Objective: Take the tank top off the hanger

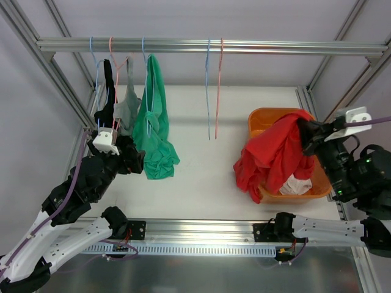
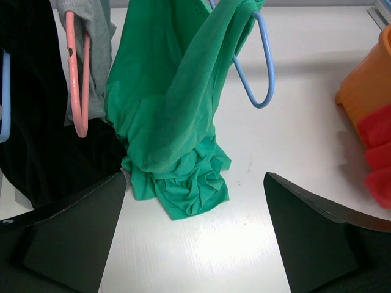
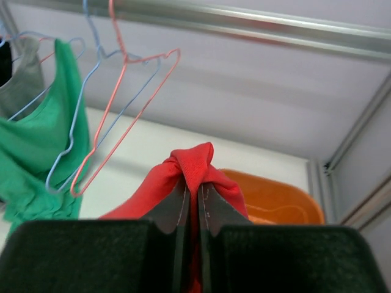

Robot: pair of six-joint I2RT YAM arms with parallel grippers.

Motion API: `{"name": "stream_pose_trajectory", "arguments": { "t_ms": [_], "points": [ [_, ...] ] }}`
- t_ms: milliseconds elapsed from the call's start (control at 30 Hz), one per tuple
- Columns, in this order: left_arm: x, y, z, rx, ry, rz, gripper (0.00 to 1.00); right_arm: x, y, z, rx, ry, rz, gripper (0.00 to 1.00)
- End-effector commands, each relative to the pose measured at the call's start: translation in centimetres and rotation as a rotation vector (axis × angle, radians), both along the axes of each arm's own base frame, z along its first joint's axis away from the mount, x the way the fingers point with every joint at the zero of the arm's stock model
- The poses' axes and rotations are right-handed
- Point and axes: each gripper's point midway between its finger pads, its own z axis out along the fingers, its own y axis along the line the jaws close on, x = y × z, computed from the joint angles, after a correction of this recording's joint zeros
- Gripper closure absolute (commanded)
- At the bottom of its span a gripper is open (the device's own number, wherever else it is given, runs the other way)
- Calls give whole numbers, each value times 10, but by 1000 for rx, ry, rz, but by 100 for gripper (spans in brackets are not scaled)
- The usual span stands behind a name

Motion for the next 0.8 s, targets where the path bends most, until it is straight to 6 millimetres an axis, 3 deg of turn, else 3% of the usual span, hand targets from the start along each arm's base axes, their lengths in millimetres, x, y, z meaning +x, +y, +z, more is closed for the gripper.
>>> {"name": "stream_pose_trajectory", "arguments": {
  "t_ms": [0,200,300,400,533,600,667,700,767],
  "points": [
    [4,4,2,3,-10,35,1,4,-48,42,-47,-45,-183,100],
    [3,4,2,-8,-11,29,1,-1,-91,93,3,-80,-278,100],
    [2,2,2,-14,-9,21,1,0,-98,106,-52,-84,-330,100],
    [2,0,2,-16,-6,11,1,3,-93,105,-139,-73,-370,100],
    [1,-7,1,-21,7,-22,1,15,-74,80,-299,-44,-467,100],
    [0,-8,2,-23,7,-28,1,24,-80,65,-316,-22,-568,100],
    [0,-10,1,-22,11,-37,1,39,-70,42,-367,-9,-581,100],
    [-1,-10,1,-25,10,-40,1,46,-79,24,-355,51,-629,100],
    [-1,-11,1,-27,10,-46,1,62,-65,-3,-341,122,-523,100]
  ]
}}
